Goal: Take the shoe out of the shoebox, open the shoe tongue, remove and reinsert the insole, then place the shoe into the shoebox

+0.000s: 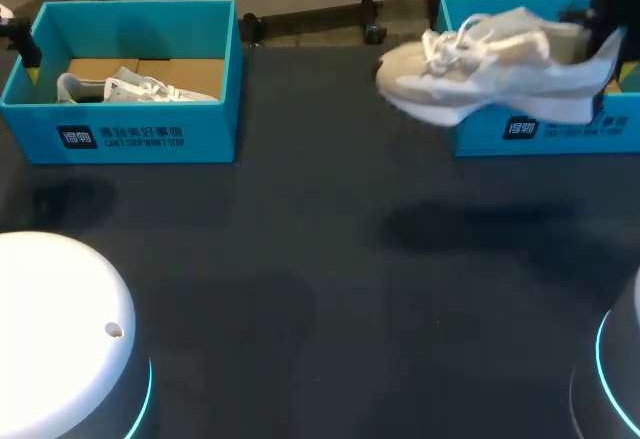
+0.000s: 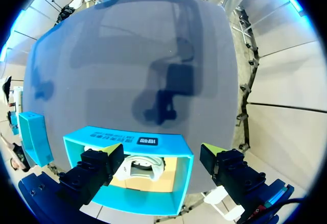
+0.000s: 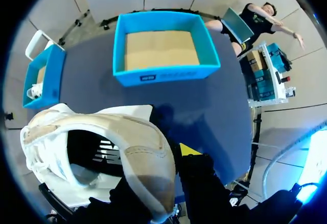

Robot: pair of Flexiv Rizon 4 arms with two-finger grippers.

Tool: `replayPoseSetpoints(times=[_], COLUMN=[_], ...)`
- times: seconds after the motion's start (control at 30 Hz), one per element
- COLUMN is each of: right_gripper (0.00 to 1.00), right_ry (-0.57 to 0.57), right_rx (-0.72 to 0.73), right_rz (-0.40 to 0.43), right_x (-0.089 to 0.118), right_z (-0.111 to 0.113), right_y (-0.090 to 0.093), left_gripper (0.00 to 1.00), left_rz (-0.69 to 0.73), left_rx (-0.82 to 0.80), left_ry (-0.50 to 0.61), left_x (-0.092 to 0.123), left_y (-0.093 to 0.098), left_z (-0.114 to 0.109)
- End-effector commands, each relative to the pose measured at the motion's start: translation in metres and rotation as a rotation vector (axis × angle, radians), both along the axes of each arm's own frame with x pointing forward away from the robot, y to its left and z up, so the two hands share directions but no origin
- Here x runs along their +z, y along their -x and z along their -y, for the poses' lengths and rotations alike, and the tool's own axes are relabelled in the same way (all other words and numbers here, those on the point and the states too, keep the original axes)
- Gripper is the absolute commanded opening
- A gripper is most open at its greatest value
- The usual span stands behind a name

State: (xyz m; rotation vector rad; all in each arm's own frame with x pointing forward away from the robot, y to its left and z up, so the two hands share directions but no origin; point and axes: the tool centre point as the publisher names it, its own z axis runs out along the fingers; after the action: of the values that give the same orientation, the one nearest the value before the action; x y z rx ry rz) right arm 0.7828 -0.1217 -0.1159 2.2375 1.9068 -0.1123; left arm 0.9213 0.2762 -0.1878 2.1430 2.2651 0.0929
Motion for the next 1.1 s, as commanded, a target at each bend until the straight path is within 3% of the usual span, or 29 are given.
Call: replayPoseSetpoints(times=[0.03,0.3,0.9,1.1], right_gripper=[0.0,0.0,0.0,0.0], right_ry=[0.046,-0.021,-0.021,0.07], right_rx=[0.008,0.041,0.041,0.076], right_rz=[0.085,0.058,0.058,0.017], right_x=[-0.021,-0.05,-0.05,-0.077], right_z=[-0.028,-0.065,-0.065,-0.107], right_y=[0.018,0.039,0.039,0.053], left_gripper=[1.0,1.0,1.0,1.0], left_rz=[0.001,0.001,0.001,0.001], left_rx=[0.0,0.0,0.0,0.0], left_ry=[-0.002,-0.002,-0.002,-0.002], left_x=[0.0,0.0,0.0,0.0], left_y=[0.001,0.001,0.001,0.001], left_z=[0.0,0.0,0.0,0.0])
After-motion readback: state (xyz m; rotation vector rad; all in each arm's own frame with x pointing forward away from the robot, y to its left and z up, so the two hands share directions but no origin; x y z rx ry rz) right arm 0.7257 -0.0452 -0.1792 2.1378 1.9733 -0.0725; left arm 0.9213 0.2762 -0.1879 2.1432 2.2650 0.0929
